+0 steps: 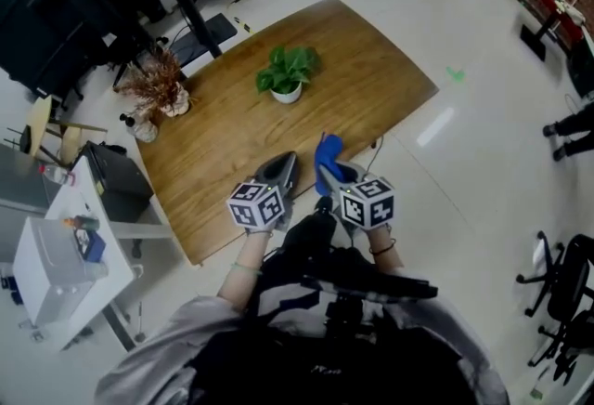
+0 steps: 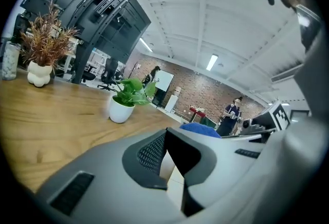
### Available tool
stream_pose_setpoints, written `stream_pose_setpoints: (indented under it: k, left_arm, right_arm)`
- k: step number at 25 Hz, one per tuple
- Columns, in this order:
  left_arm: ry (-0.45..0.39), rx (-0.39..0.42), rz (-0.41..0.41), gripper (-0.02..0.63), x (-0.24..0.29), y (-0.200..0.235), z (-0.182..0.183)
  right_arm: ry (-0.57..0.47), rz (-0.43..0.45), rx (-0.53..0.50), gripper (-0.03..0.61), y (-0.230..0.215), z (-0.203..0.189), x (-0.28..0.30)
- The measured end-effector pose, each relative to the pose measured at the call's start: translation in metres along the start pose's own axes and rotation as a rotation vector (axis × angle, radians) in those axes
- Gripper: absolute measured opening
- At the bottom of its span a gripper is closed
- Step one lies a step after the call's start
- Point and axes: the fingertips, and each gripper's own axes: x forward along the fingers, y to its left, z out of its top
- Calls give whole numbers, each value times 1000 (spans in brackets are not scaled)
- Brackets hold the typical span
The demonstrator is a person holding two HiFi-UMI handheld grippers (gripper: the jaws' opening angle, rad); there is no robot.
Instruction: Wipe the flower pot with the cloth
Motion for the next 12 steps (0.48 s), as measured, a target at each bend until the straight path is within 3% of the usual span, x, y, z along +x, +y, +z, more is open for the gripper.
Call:
stream_pose_setpoints:
  k: [12]
  left_arm:
    - [12, 9, 33, 5, -44, -13, -27]
  right_arm:
    - [-27, 41, 26, 58, 27, -17, -17]
